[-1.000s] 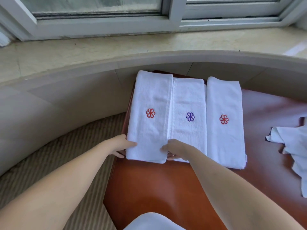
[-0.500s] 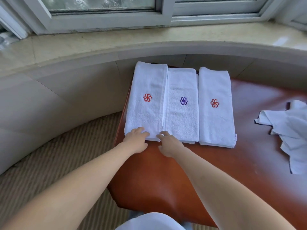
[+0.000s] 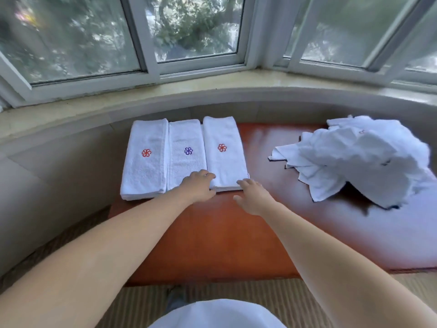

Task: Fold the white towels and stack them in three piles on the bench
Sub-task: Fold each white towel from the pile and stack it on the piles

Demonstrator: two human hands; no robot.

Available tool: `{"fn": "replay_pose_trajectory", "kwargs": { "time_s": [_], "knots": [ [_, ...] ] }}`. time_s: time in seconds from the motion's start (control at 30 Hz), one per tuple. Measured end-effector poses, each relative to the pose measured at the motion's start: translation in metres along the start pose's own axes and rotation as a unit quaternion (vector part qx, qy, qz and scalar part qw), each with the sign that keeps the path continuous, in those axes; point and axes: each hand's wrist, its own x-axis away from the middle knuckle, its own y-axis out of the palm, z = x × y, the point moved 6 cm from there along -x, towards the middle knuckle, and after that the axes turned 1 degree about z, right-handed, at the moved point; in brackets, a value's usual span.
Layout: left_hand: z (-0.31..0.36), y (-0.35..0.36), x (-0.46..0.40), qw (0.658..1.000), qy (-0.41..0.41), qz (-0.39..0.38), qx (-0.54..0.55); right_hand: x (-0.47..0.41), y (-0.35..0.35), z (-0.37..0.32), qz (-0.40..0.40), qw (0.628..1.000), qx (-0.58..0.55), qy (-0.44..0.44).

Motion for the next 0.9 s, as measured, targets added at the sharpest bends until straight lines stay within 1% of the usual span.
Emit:
{"fn": "replay_pose_trajectory", "kwargs": {
  "time_s": [0.2,0.33,0.47,0.6,0.7,0.9],
  "knots": [
    [0.153,-0.035,0.014,0.995,0.082,0.043,-0.021,0.092,-0.079,0.103,0.074,0.995,-0.023,0.058],
    [0.244,-0.044,0.020,0.989,0.135,0.044,-0.037,0.147,-0.109,0.163,0.108,0.990,-0.048,0.082],
    [0.310,-0.040,0.017,0.984,0.166,0.042,-0.054,0.185,-0.118,0.213,0.119,0.982,-0.074,0.125],
    [0.371,-0.023,0.002,0.979,0.193,0.018,-0.060,0.211,-0.122,0.268,0.121,0.973,-0.106,0.164],
    [0.414,-0.009,-0.017,0.976,0.212,-0.002,-0.057,0.227,-0.123,0.311,0.123,0.965,-0.129,0.192],
    [0.500,0.024,-0.070,0.967,0.250,-0.032,-0.040,0.234,-0.122,0.405,0.109,0.956,-0.135,0.237]
  ]
}}
